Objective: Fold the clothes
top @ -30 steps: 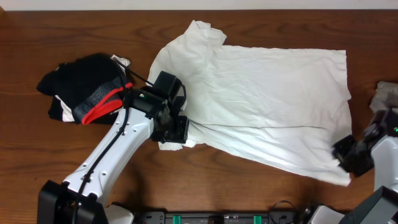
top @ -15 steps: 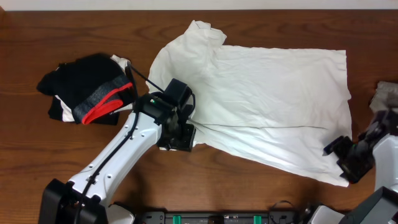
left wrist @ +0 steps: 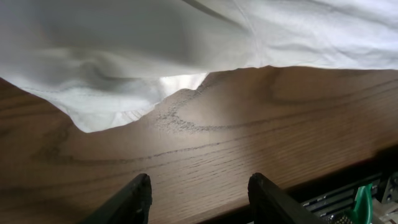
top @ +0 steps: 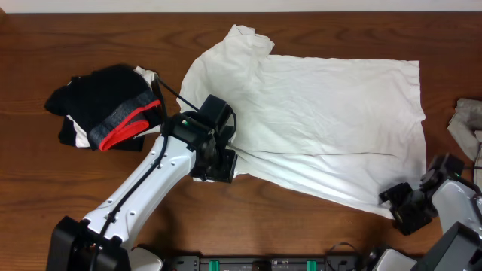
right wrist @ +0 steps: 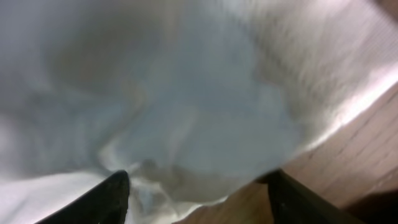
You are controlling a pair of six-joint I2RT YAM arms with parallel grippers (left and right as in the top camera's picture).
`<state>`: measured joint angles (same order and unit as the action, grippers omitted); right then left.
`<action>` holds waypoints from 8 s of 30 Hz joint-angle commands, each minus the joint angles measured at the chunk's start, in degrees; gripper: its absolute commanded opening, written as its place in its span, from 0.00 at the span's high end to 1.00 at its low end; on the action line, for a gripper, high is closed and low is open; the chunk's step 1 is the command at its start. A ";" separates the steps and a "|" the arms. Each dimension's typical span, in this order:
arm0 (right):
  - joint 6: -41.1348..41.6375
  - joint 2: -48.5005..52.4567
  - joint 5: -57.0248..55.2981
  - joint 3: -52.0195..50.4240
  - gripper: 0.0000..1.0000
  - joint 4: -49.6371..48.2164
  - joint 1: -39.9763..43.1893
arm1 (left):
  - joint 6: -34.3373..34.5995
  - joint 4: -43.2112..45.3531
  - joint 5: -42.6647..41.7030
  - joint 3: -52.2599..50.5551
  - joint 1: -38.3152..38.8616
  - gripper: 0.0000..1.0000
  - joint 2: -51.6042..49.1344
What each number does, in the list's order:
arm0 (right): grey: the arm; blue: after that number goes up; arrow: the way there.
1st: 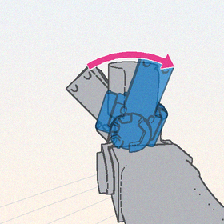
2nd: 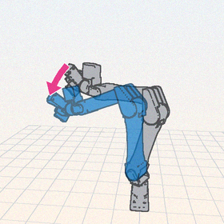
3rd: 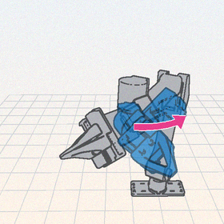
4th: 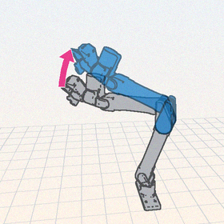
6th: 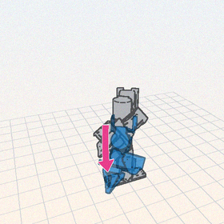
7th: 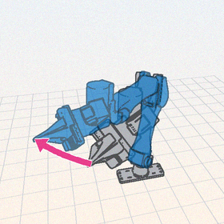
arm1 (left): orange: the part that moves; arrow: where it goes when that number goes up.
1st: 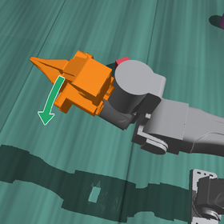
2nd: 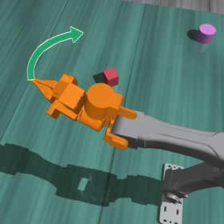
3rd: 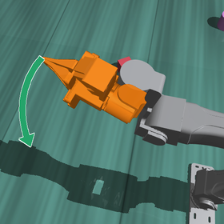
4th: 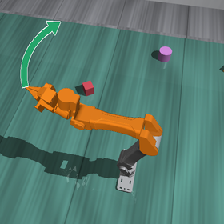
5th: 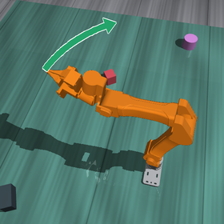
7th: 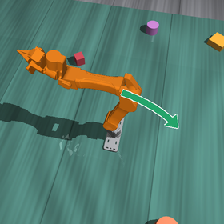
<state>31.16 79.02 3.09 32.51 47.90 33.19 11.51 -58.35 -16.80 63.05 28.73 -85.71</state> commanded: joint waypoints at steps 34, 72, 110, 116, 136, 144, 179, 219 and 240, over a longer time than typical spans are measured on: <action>-10.01 0.68 16.55 16.57 0.95 0.42 0.22 | -1.01 7.34 -0.52 -4.13 7.61 0.47 -3.91; -7.41 0.68 21.86 16.57 0.94 -3.56 0.17 | -2.97 17.07 11.54 -4.57 9.62 0.46 -17.35; -7.43 0.68 22.45 16.63 0.92 -4.85 0.28 | -2.93 -2.23 11.30 6.62 9.60 0.84 -7.19; -7.43 0.68 22.45 17.07 0.92 -4.85 0.28 | -2.93 -1.84 11.30 6.56 9.60 0.94 -7.19; -18.03 -4.42 16.37 27.43 0.97 0.42 0.28 | -3.61 -16.46 16.85 28.48 8.22 0.94 0.31; -17.94 -6.34 15.78 28.61 0.98 -0.92 0.28 | -5.55 -24.11 20.17 28.50 8.20 0.94 0.44; -13.14 -8.33 27.21 84.35 0.99 -6.62 0.28 | -5.33 -21.75 44.00 69.00 8.20 0.94 16.28; -19.04 -2.69 13.77 102.55 0.99 17.70 0.28 | -4.35 -21.55 54.42 81.66 8.22 0.94 15.23; -14.80 19.82 27.12 102.49 0.99 6.40 -2.56 | -20.28 -5.01 42.18 81.57 -7.89 0.94 -18.97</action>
<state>13.89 95.42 31.18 135.20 58.24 31.11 -5.08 -66.63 25.32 143.90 26.89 -103.13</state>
